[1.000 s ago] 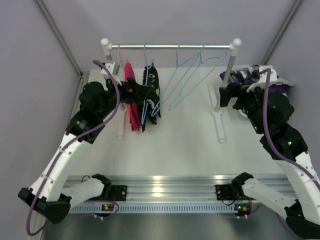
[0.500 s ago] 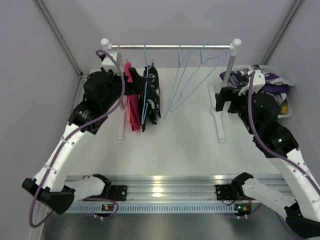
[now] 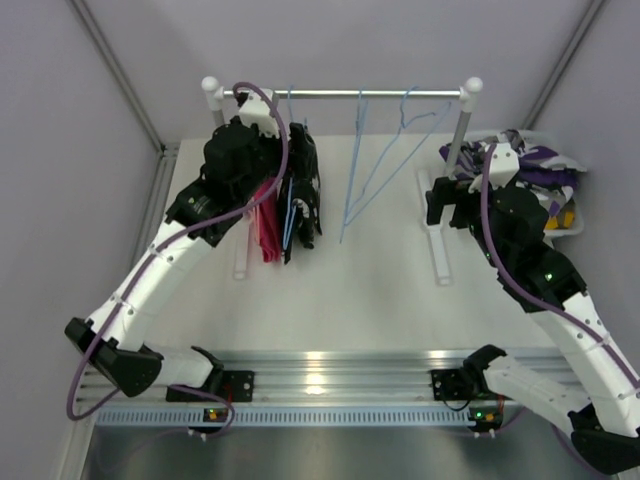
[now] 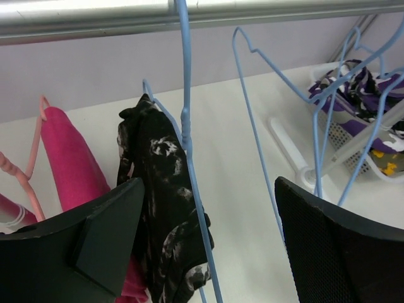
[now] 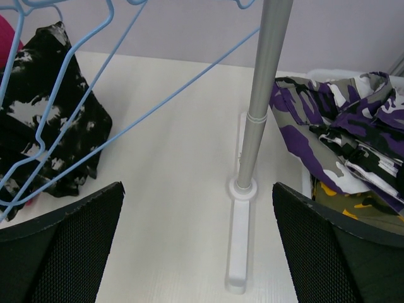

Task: Remove the trousers from the hanger
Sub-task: Pick up the hanger from the clothesline.

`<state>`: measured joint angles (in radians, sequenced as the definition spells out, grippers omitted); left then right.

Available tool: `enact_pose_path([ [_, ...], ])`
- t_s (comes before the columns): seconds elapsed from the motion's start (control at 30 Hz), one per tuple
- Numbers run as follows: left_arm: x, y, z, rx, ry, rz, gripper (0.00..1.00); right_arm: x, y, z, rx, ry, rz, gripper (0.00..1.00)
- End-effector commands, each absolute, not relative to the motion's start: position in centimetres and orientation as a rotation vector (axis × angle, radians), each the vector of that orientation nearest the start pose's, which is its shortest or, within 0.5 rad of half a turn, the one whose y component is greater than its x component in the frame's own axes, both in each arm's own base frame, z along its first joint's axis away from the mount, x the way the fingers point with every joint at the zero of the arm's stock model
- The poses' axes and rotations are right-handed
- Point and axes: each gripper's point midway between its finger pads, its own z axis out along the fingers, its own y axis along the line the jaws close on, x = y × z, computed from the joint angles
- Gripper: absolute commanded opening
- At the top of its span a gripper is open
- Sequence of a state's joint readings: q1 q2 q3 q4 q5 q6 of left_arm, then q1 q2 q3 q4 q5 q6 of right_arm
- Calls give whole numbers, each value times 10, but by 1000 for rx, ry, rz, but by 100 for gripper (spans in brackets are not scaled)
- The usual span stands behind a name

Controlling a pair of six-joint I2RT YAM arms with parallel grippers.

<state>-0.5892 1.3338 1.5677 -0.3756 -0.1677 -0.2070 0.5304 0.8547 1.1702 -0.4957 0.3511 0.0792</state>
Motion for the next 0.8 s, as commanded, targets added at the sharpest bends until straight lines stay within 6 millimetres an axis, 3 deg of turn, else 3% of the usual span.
enact_pose_path([
  [0.0,376,-213,417,178,1701,-366,89,281,103,371,-134,1688,160,99],
  [0.27,394,-219,409,160,1713,-322,83,283,103,363,-146,1701,139,99],
  [0.37,398,-223,409,161,1710,-333,75,285,104,361,-151,1703,134,100],
  [0.57,400,-231,408,175,1710,-346,48,287,105,360,-159,1707,129,99],
  [0.77,402,-234,409,181,1701,-358,38,289,107,358,-165,1709,128,99],
])
